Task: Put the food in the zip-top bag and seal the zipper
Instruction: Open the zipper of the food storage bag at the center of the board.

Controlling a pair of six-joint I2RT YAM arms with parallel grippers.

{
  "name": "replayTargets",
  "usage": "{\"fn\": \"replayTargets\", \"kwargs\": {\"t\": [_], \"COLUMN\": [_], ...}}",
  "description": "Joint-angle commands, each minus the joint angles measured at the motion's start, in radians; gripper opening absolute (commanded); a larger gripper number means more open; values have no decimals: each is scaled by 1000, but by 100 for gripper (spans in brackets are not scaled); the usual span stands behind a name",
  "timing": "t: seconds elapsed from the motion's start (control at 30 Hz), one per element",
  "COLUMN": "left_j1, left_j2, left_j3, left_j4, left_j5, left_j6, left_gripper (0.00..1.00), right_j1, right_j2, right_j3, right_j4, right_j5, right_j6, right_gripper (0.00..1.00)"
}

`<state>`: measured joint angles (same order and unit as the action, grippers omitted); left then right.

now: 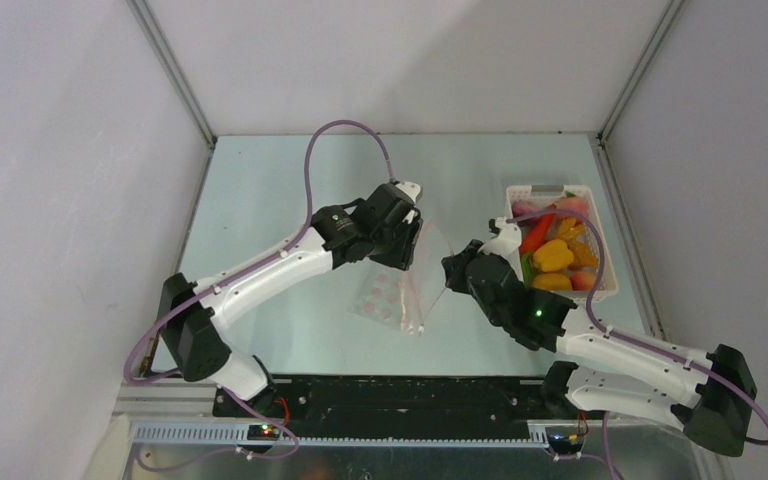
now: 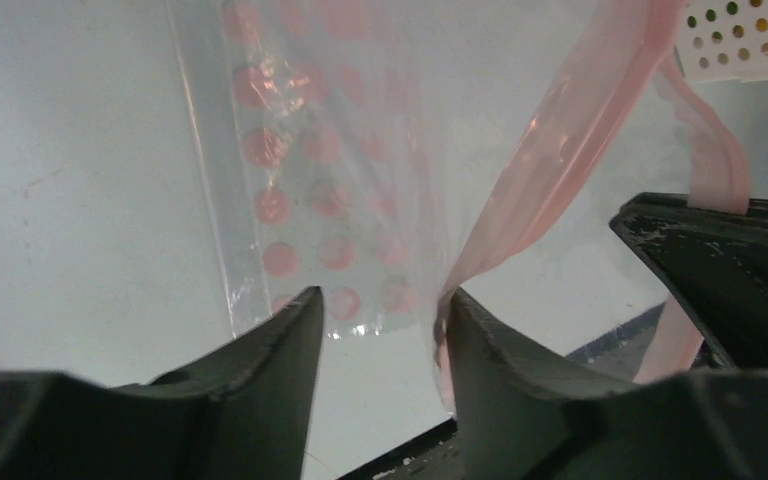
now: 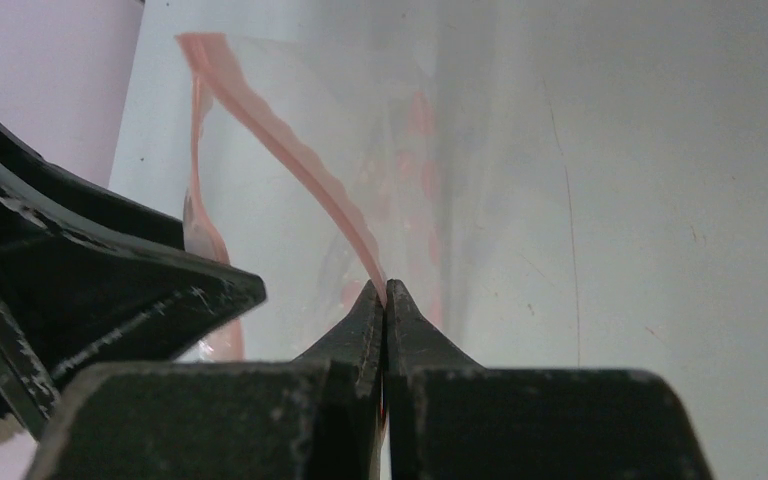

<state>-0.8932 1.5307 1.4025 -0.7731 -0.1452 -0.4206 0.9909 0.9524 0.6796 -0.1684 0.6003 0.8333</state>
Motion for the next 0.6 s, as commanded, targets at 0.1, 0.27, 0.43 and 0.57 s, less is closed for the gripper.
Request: {"fn": "replayTargets", "kwargs": {"t": [0.1, 0.27, 0.43, 0.57], "left_j1": [-31, -44, -51, -51], "left_j2": [-47, -71, -85, -108], "left_j3": [-38, -113, -150, -220], "left_j4": [0, 86, 140, 234], "left_j5": [38, 87, 51, 62], "left_j6": [-118, -226, -341, -430], "left_gripper": [61, 63, 64, 64], "right_j1": [43, 76, 94, 100], "right_j2": [52, 59, 59, 59], "right_j3": [98, 107, 113, 112], "right_j4": [-24, -47, -95, -125], "right_j5": [131, 181, 218, 231], "right_j6": [37, 97, 187, 247], "right_gripper": [0, 0, 0, 0]}}
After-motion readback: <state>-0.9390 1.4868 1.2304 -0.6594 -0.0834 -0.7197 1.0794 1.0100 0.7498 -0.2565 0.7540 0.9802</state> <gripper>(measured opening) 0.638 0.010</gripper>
